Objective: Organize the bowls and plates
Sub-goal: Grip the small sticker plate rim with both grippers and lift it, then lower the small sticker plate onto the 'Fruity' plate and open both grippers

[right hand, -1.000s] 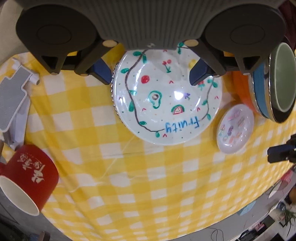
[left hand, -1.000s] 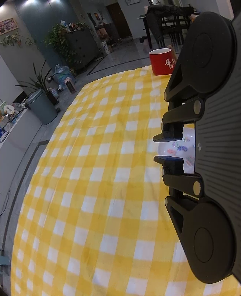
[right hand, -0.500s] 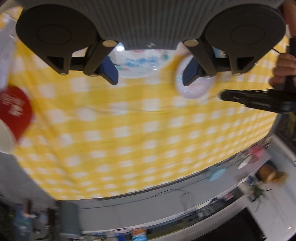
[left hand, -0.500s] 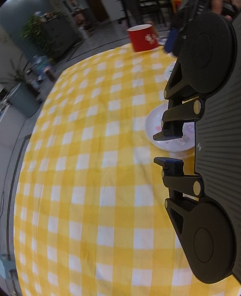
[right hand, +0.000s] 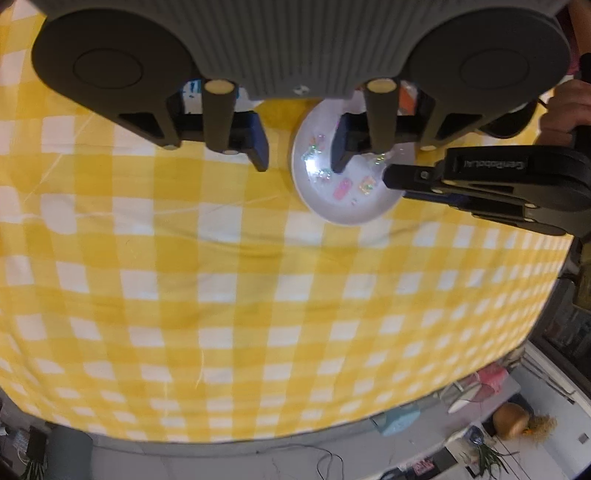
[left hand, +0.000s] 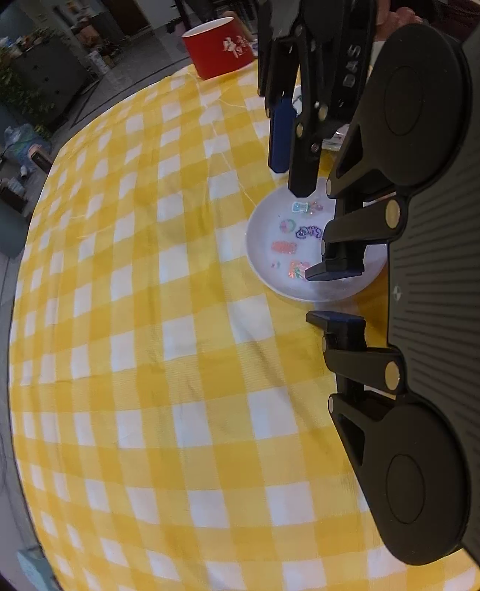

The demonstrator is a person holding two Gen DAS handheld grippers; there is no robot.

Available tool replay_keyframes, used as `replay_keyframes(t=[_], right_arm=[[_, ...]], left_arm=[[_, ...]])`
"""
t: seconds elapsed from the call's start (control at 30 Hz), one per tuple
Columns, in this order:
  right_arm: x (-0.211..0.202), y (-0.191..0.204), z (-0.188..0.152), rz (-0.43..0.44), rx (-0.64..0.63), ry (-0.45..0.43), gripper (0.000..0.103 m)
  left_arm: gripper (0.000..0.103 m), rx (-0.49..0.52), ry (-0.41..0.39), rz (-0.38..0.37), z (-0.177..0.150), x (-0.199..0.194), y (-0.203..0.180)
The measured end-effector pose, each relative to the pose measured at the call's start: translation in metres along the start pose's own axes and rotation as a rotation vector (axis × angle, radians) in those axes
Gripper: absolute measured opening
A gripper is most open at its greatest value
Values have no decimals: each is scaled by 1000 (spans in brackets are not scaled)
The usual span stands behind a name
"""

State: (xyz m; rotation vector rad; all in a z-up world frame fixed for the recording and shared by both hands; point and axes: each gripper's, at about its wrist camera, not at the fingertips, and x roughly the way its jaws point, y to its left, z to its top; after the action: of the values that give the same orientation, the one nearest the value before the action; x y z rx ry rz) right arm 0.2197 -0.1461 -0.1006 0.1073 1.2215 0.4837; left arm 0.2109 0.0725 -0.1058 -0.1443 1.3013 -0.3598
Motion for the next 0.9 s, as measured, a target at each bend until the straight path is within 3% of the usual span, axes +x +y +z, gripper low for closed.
replay_keyframes(t=[0.17, 0.23, 0.37, 0.53, 0.7, 0.9], right_arm=[[11, 0, -3, -4, -3, 5, 18], [12, 2, -5, -13, -8, -12, 3], [1, -3, -11, -44, 45, -82, 3], [-38, -21, -21, -10, 142, -200, 3], [-84, -35, -43, -38, 203, -306, 3], [-115, -64, -83, -81, 305, -284, 3]], left_arm=[[6, 49, -23, 30, 0, 3, -8], [6, 40, -28, 39, 0, 4, -11], [4, 26, -79, 18, 2, -1, -16], [4, 39, -161, -35, 5, -26, -33], [4, 82, -196, -153, 2, -44, -64], [4, 185, -107, -199, -9, -31, -114]])
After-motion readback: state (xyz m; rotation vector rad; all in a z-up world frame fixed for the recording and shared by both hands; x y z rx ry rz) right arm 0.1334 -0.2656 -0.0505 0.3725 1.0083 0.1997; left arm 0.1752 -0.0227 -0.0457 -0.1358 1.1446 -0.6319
